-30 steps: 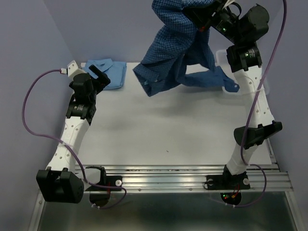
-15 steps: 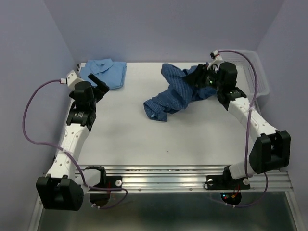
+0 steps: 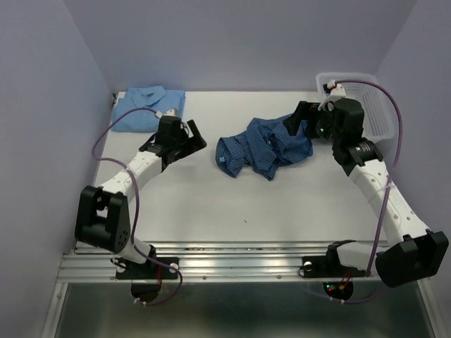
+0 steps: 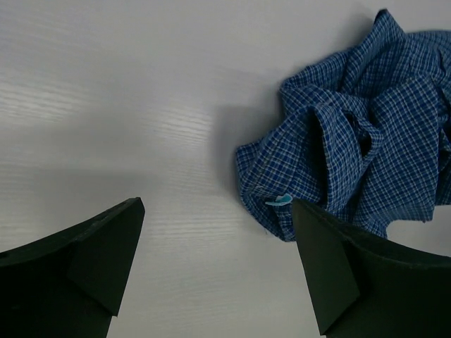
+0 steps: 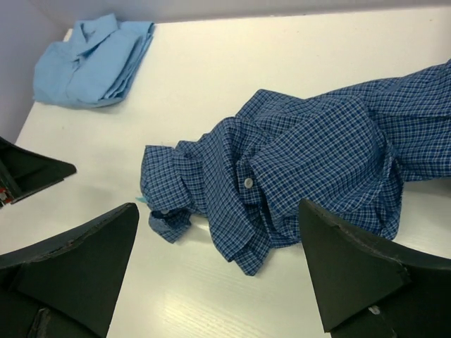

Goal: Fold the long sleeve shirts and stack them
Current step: Move the shirt to the center of the board, then flatten the shirt out

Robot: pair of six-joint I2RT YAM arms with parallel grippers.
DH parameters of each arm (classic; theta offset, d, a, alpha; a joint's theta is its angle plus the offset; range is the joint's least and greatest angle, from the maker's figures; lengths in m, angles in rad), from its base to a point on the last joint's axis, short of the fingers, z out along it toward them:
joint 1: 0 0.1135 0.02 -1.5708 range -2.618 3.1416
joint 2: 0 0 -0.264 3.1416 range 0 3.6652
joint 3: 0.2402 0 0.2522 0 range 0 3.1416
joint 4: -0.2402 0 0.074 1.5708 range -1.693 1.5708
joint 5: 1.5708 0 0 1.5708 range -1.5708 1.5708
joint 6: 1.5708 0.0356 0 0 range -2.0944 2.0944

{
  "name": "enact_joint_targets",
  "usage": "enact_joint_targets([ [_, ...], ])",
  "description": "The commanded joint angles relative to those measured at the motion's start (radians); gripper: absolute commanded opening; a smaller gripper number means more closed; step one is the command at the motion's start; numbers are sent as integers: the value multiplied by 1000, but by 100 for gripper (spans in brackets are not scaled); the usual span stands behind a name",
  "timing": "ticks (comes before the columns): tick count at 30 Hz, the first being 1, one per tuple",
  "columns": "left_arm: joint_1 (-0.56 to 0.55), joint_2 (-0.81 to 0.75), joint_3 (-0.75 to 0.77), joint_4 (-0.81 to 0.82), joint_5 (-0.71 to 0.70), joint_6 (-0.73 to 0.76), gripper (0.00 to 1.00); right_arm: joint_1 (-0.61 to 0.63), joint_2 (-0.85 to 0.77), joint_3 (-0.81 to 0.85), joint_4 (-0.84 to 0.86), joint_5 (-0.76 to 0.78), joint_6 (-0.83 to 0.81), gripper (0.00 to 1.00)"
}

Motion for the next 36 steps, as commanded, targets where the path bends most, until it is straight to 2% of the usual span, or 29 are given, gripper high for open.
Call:
enact_joint_targets([
  [1, -83, 127, 158, 71, 125, 56, 99, 56, 119, 54, -110, 111, -87, 100],
  [3, -112, 194, 241, 81, 125, 96, 99, 94, 165, 86, -94, 105, -91, 100],
  [5, -114, 303, 302, 71, 191, 115, 99, 169, 250, 125, -94, 138, -90, 100],
  [8, -127, 404, 365, 81, 260, 125, 99, 255, 362, 186, -102, 259, -90, 100],
  [10, -143, 467, 410, 81, 276, 136, 99, 266, 409, 208, -93, 322, -35, 100],
  [12, -147, 504, 439, 88, 303, 133, 99, 266, 456, 211, -79, 309, -16, 100],
  [14, -149, 553, 459, 130, 326, 122, 85, 275, 478, 205, -61, 289, -13, 100],
  [15, -150, 582, 486, 131, 345, 121, 66, 275, 493, 200, -61, 275, -21, 100],
  [16, -152, 591, 497, 133, 349, 119, 56, 275, 498, 192, -61, 258, -21, 100],
  [18, -155, 607, 511, 154, 360, 119, 45, 275, 511, 177, -59, 266, -15, 100],
  [20, -155, 620, 514, 160, 356, 118, 4, 275, 513, 148, -59, 318, -10, 100],
  [21, -155, 622, 514, 159, 336, 115, 0, 275, 516, 140, -56, 345, -6, 100],
  [25, -155, 536, 452, 176, 274, 139, 0, 275, 562, 135, -48, 459, -21, 99],
  [27, -150, 469, 399, 185, 215, 141, 0, 275, 594, 152, -61, 451, -30, 84],
  [29, -144, 427, 379, 171, 173, 148, 0, 275, 614, 157, -59, 441, -22, 55],
  [30, -141, 409, 372, 159, 149, 152, 0, 275, 611, 162, -58, 442, -19, 24],
  [31, -131, 368, 358, 132, 83, 155, 0, 275, 602, 166, -59, 454, -16, 10],
  [32, -121, 348, 356, 113, 48, 156, 0, 275, 588, 172, -61, 504, -15, 1],
  [36, -63, 225, 373, 36, -110, 174, 0, 275, 417, 240, -53, 618, -68, 1],
])
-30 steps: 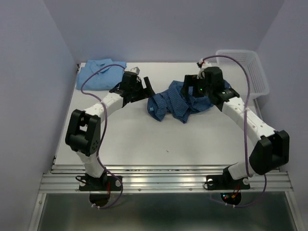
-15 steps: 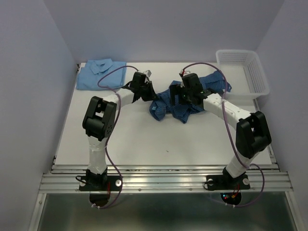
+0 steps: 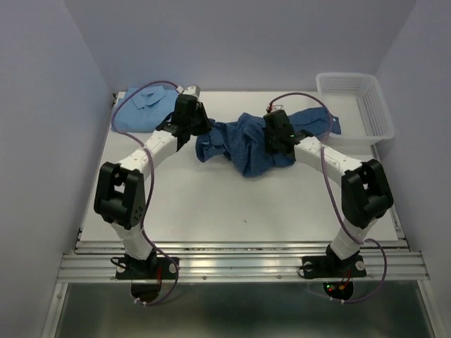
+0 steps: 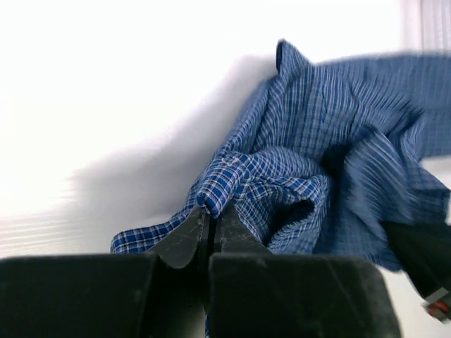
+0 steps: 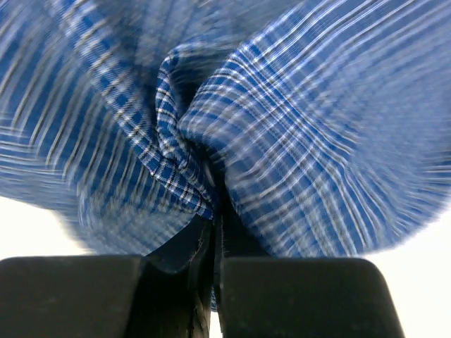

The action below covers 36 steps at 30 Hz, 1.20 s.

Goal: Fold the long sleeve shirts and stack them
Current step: Flatten the shirt out

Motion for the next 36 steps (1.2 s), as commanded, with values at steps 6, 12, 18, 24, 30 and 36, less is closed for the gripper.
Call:
enact_joint_targets([
  [6, 80, -353, 127, -27, -311, 143, 0, -3, -321, 275, 137, 309, -226, 1],
  [12, 84, -505, 256, -19, -487, 220, 0, -13, -451, 421, 243, 441, -403, 1],
  [18, 86, -665, 236, 69, -458, 271, 0, -13, -606, 444, 304, 420, -464, 1],
  [24, 84, -807, 164, 155, -274, 285, 0, -13, -735, 424, 309, 339, -484, 1],
  [30, 86, -739, 170, 195, -257, 277, 0, -13, -677, 407, 317, 383, -504, 1],
  [36, 178, -356, 412, 108, -170, 237, 0, -104, -400, 451, 352, 303, -492, 1],
])
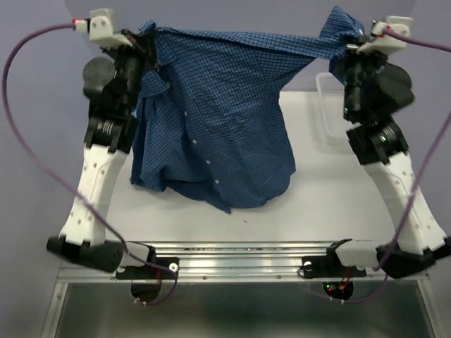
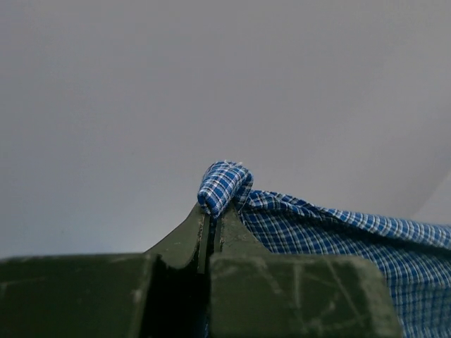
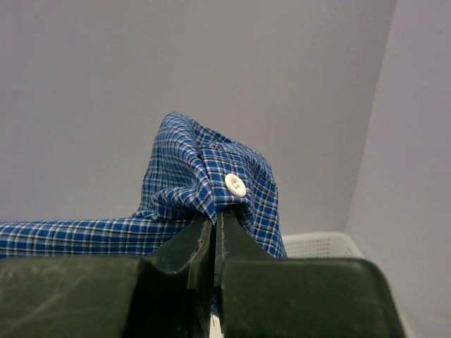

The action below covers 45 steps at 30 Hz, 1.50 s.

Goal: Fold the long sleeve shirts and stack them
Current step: Flatten the shirt out

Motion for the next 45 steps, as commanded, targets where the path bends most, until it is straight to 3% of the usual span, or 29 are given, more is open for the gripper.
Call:
enact_joint_targets([
  [1, 82, 338, 207, -22, 68, -20, 0, -158, 226, 65, 29, -67, 56, 1],
  [3, 106, 465, 360, -71, 108, -13, 0, -232, 362, 129, 31, -183, 103, 1],
  [4, 107, 601, 568, -149, 104, 7, 0, -295, 410, 231, 31, -215, 161, 1],
  [7, 107, 777, 952, -199, 139, 18, 0, -357, 559, 405, 35, -354, 231, 1],
  [8, 109, 832, 1000, -180, 185, -14, 0, -366, 579, 487, 76, -374, 252, 1],
  [10, 109, 822, 987, -68, 226, -75, 0, -366, 597, 540, 153, -379, 288, 1],
  [14, 98, 611, 756, 191, 285, -144, 0, -366, 590, 684, 209, -382, 288, 1],
  [18, 96, 552, 797, 179, 306, -134, 0, -366, 484, 645, 215, -390, 251, 1],
  [20, 96, 502, 745, 176, 299, -115, 0, -366, 386, 516, 241, -405, 251, 1],
  [21, 96, 427, 517, 200, 294, -83, 0, -366, 276, 303, 238, -446, 271, 1],
  [23, 96, 357, 428, 220, 299, -75, 0, -366, 236, 236, 235, -466, 283, 1],
  [24, 96, 315, 319, 275, 308, -66, 0, -366, 147, 165, 232, -523, 304, 1],
  [25, 96, 226, 89, 304, 315, -57, 0, -366, 101, 22, 226, -575, 312, 1],
  [26, 98, 184, -24, 336, 314, -59, 0, -366, 56, -46, 219, -709, 312, 1],
  [27, 96, 140, -255, 397, 311, -68, 0, -366, -17, -105, 178, -794, 305, 1],
  [30, 93, -5, -552, 464, 318, -164, 0, -366, -85, -239, 57, -1217, 262, 1],
  [31, 89, -57, -702, 469, 337, -192, 0, -366, -112, -259, -78, -1349, 166, 1],
  [33, 69, -107, -898, 467, 355, -262, 0, -366, -163, -376, -147, -1669, 17, 1],
  [36, 60, -209, -1037, 424, 343, -374, 0, -366, -301, -615, -95, -1961, -101, 1],
  [37, 60, -257, -1086, 350, 308, -390, 2, -366, -330, -651, -180, -2017, -276, 1],
  [39, 55, -305, -1116, 219, 251, -414, 19, -366, -383, -696, -337, -2088, -466, 1],
  [40, 50, -345, -1139, 182, 193, -428, 26, -366, -392, -702, -350, -2091, -470, 1],
  [43, 41, -393, -1177, 104, 171, -465, 32, -366, -392, -727, -362, -2088, -423, 1],
  [45, 41, -396, -1179, 79, 177, -470, 61, -366, -371, -722, -415, -2047, -445, 10],
])
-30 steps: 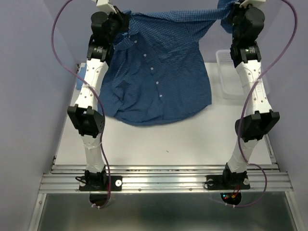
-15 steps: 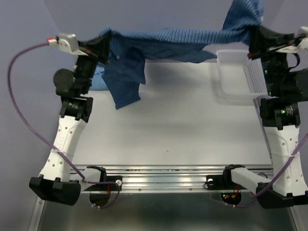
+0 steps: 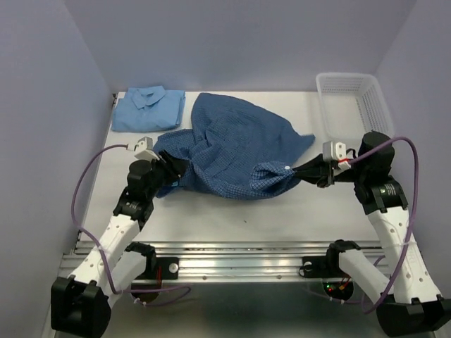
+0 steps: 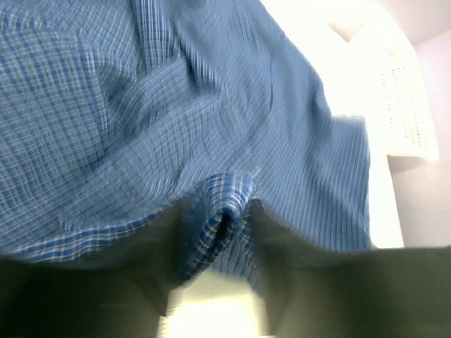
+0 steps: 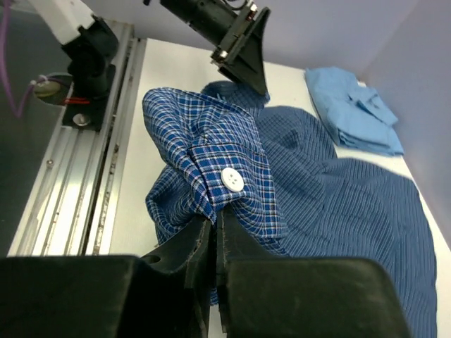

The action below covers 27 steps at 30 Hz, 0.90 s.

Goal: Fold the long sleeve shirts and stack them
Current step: Flatten the shirt out

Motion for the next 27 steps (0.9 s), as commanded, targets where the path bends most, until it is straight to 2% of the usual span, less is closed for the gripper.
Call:
enact_joint_targets([
  [1, -7, -11, 24, -60, -44, -55, 87, -5, 8, 30, -96, -92, -113, 11],
  [2, -7, -5, 43, -89, -45, -55, 96, -5, 19, 24, -78, -97, -83, 11],
  [3, -7, 0, 68, -115, -45, -52, 98, -5, 28, 19, -61, -95, -46, 11],
  [5, -8, 12, 149, -187, -50, -41, 99, -5, 65, 7, -26, -58, 38, 8],
  [8, -8, 30, 298, -276, -92, -3, 99, -5, 113, -24, 183, -19, 297, 3],
  [9, -8, 38, 338, -290, -109, 17, 99, -5, 122, -45, 213, 57, 348, 1],
  [12, -8, 90, 445, -290, -169, 26, 99, 17, 151, -113, 429, 266, 651, 1],
  [13, -8, 133, 479, -267, -163, 26, 99, 17, 160, -142, 430, 331, 737, 1],
  [14, -8, 159, 491, -247, -154, 25, 99, 17, 172, -143, 390, 401, 759, 1],
  [15, -7, 190, 501, -229, -145, 22, 99, 17, 176, -143, 337, 540, 790, 1],
  [16, -10, 257, 510, -179, -79, 25, 99, 17, 174, -151, 233, 622, 833, 1],
  [18, -18, 334, 518, -145, -41, 31, 99, 17, 142, -169, 137, 835, 899, 1],
  [21, -60, 508, 577, -160, 9, 72, 99, 17, 96, -220, -73, 986, 1069, 1],
  [22, -94, 583, 612, -183, -2, 91, 99, 17, 70, -244, -196, 991, 1136, 1],
  [27, -149, 746, 686, -195, -19, 97, 99, 17, 16, -275, -536, 1008, 1240, 3],
])
